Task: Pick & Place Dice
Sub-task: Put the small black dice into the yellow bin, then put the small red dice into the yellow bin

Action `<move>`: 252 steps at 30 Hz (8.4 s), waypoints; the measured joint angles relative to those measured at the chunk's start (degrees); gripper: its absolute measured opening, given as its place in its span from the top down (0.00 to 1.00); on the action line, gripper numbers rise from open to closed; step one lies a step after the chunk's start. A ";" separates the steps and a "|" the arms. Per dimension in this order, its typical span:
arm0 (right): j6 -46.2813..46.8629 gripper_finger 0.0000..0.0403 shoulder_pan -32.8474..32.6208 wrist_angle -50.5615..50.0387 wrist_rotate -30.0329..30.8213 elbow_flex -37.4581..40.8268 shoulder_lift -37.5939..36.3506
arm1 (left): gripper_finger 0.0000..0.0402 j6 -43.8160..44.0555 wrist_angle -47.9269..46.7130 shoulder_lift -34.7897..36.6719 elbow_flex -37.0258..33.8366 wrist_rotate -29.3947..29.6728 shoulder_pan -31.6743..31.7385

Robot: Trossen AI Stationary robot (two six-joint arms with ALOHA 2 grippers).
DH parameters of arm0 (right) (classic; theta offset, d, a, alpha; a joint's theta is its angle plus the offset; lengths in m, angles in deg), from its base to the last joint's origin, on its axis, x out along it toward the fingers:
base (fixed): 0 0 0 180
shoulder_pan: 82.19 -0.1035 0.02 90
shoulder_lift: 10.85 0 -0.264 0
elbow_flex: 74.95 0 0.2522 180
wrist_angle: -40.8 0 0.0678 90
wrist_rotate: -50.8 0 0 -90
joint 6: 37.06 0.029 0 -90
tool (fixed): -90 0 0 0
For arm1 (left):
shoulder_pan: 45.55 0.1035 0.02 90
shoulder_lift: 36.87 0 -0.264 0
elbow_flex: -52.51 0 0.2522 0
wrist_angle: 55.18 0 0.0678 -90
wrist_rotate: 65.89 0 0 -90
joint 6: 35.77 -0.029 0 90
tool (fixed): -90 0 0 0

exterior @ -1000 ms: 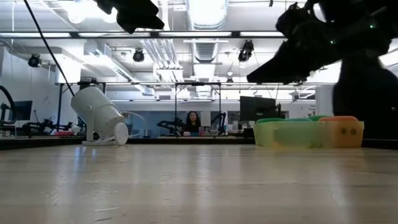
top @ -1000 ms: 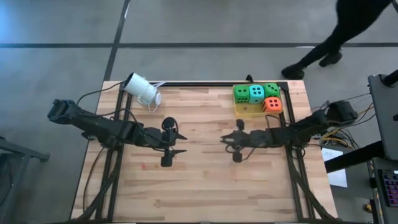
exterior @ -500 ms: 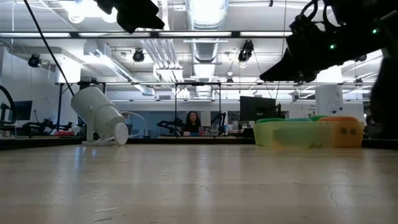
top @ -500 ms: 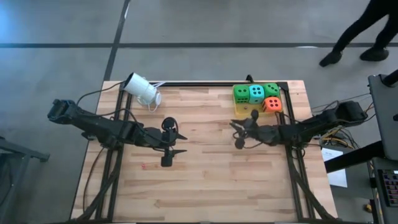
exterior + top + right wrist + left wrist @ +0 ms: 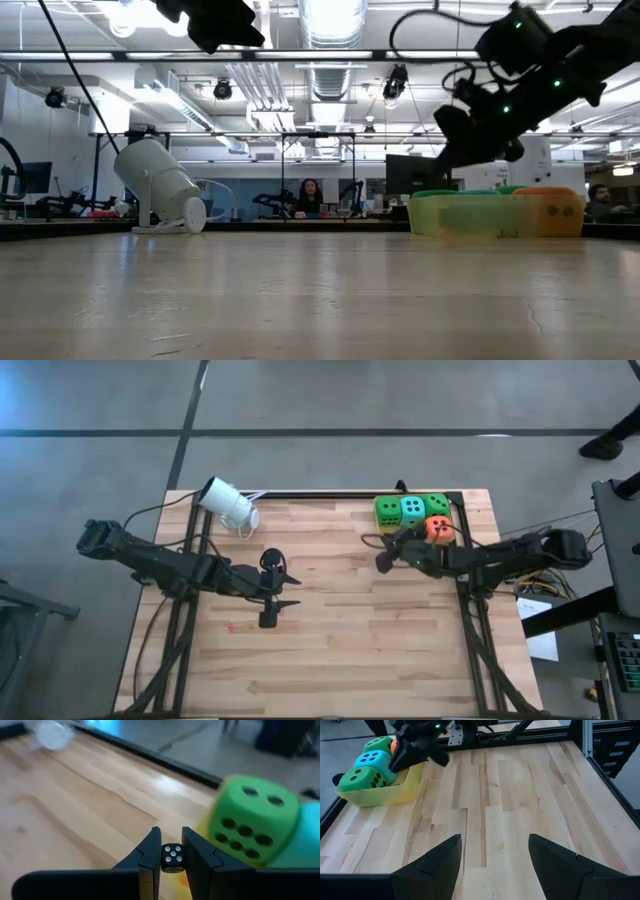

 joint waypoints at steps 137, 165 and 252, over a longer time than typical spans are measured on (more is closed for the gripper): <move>-19.43 0.58 -10.29 -9.12 -27.16 -2.35 -20.83 | 0.42 51.48 -29.57 -4.92 -20.03 -15.81 -18.10; -16.81 0.60 -10.29 -9.06 -27.05 -2.34 -20.83 | 0.87 52.75 -29.18 -5.07 -20.22 -14.76 -18.10; -19.54 0.65 -10.27 -8.96 -27.18 -2.04 -20.41 | 0.46 11.94 -18.13 -41.15 24.41 -11.14 14.60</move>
